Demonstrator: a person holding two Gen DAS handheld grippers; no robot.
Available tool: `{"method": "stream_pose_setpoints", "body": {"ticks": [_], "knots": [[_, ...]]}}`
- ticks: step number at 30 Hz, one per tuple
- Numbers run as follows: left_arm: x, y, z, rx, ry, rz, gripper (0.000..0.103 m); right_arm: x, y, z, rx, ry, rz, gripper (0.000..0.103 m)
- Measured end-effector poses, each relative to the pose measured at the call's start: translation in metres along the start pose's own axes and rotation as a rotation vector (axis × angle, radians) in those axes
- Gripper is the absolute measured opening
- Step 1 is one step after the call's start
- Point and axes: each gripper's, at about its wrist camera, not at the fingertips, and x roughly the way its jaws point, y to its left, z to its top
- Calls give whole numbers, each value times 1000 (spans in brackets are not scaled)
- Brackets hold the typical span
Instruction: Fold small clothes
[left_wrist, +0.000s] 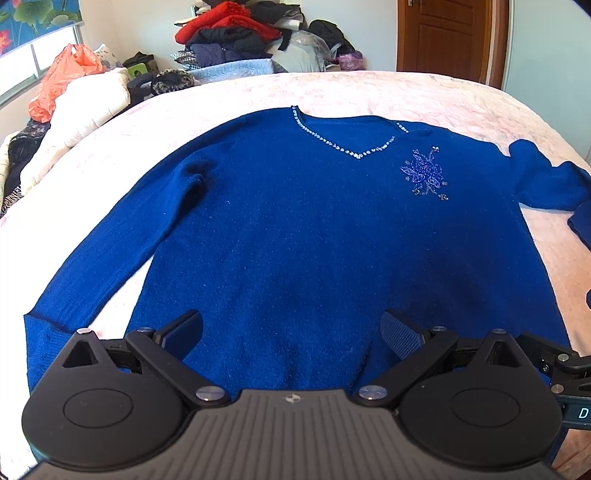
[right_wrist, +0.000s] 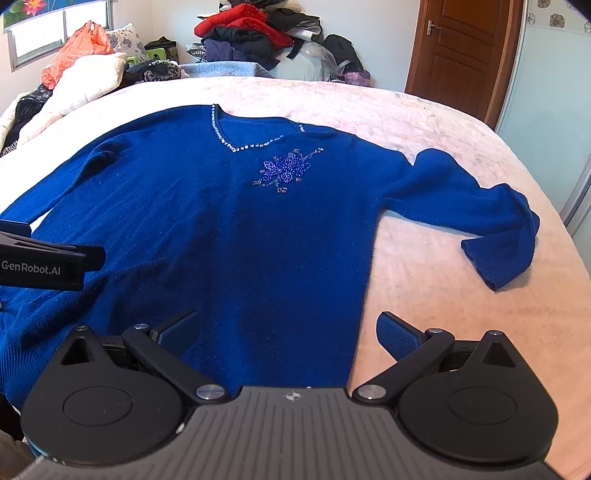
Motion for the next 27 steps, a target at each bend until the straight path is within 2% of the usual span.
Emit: {"method": "stream_pose_setpoints", "body": {"ticks": [10, 16, 27], "knots": [[-1, 3, 1, -33, -11, 3, 103, 2, -4, -1, 16, 5, 11, 102], [6, -2, 3, 5, 34, 31, 103, 3, -7, 0, 36, 7, 24, 102], [7, -3, 2, 13, 39, 32, 103, 3, -7, 0, 34, 5, 20, 102]]}}
